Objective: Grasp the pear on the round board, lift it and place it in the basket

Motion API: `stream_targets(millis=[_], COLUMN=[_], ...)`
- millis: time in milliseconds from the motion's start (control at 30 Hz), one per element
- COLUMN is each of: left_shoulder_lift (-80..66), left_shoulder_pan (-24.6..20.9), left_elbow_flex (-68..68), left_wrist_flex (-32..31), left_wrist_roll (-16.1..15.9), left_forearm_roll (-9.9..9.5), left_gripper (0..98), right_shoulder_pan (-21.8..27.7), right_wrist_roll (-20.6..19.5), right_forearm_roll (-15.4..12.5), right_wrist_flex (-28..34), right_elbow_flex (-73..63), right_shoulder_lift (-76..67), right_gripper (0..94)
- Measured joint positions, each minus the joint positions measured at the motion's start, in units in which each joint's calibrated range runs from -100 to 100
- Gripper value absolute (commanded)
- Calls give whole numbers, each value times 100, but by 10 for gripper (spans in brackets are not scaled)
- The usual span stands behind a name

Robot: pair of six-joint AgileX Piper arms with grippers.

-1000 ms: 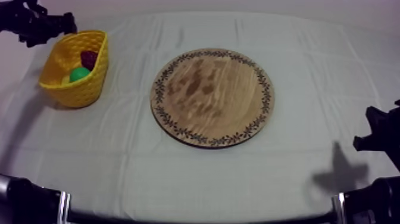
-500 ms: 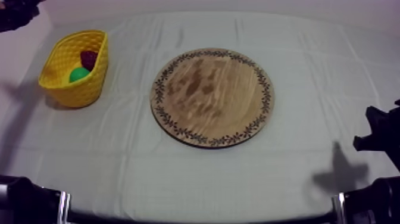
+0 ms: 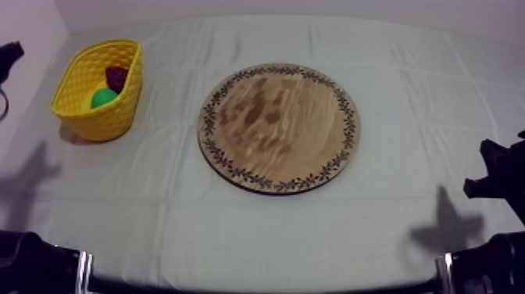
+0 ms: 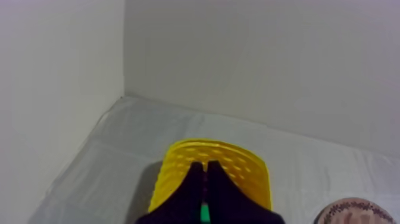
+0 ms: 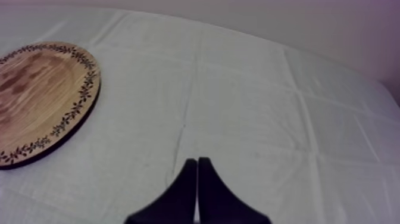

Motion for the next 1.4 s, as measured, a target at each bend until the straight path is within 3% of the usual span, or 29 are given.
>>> stream_targets(millis=[200, 433, 700, 967, 1400], left_shoulder_lift=[-1551, -2864, -3753, -4142, -4173], left_shoulder_pan=[105, 269, 422, 319, 264], left_elbow_flex=[1461, 2651, 3026, 3053, 3053], left_wrist_flex=[-23, 177, 760, 1368, 1571], left_wrist_roll=[78, -63, -623, -1156, -959], left_forearm_roll=[-24, -74, 504, 943, 1102], left_gripper=[0, 0, 0, 0, 0], right_shoulder_pan=[0, 0, 0, 0, 0], right_wrist_roll=[0, 0, 0, -10, 5], right_forearm_roll=[0, 0, 0, 0, 0], right_wrist_flex=[0, -7, -7, 1, -6], right_elbow_flex=[0, 0, 0, 0, 0], right_shoulder_lift=[0, 0, 0, 0, 0], right_gripper=[5, 5, 5, 5, 5])
